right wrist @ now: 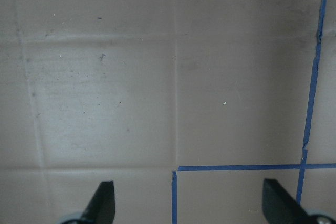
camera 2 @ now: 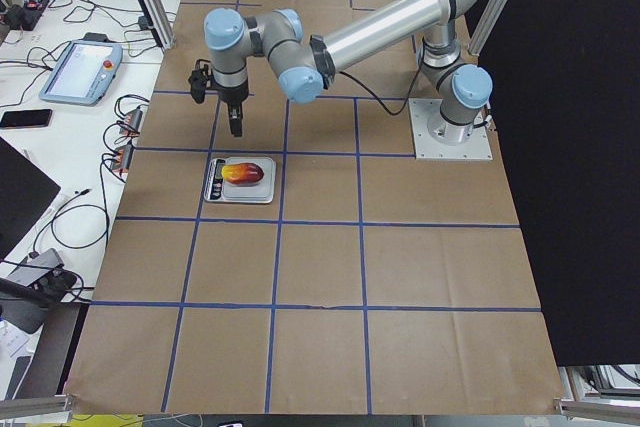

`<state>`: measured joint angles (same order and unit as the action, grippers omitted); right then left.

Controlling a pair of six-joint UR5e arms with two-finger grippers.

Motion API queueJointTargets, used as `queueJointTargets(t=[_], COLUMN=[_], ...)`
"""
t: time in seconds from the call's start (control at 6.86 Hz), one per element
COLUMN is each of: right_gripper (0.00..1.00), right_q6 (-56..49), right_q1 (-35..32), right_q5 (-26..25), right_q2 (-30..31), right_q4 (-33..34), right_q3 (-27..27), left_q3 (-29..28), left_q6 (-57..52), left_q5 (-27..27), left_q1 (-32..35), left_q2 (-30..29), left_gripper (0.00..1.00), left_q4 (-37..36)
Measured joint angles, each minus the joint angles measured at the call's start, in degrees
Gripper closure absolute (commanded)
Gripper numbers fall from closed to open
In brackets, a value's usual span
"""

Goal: Weigh mango

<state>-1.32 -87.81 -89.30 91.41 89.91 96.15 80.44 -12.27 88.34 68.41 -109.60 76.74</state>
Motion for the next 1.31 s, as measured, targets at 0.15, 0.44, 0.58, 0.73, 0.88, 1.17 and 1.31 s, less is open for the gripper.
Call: queueJointTargets(t=[0.15,0.44,0.58,0.73,0.88,1.17,1.31], right_gripper=[0.00,0.00,0.00,0.00,0.00,0.00,0.00], right_q6=[0.00,0.00,0.00,0.00,0.00,0.00,0.00], right_q1=[0.00,0.00,0.00,0.00,0.00,0.00,0.00], right_q5=[0.00,0.00,0.00,0.00,0.00,0.00,0.00], right_q2=[0.00,0.00,0.00,0.00,0.00,0.02,0.03], right_q4=[0.00,0.00,0.01,0.00,0.01,0.01,0.00], right_q3=[0.00,0.00,0.00,0.00,0.00,0.00,0.00], left_q3=[0.31,0.83,1.99,4.36,7.71,11.28,11.41], left_q6=[6.02,15.51,17.36,17.90,17.75,16.51,16.18], left_q5=[0.37,0.46,0.46,0.42,0.29,0.37,0.41], left_q1=[4.66,13.93,17.47,19.36,20.10,20.41,20.43], left_q2=[3.15,7.50,9.39,11.65,14.65,17.79,17.88], left_gripper=[0.00,0.00,0.00,0.00,0.00,0.00,0.00], left_q4=[4.03,10.52,12.47,13.17,13.06,12.46,12.37])
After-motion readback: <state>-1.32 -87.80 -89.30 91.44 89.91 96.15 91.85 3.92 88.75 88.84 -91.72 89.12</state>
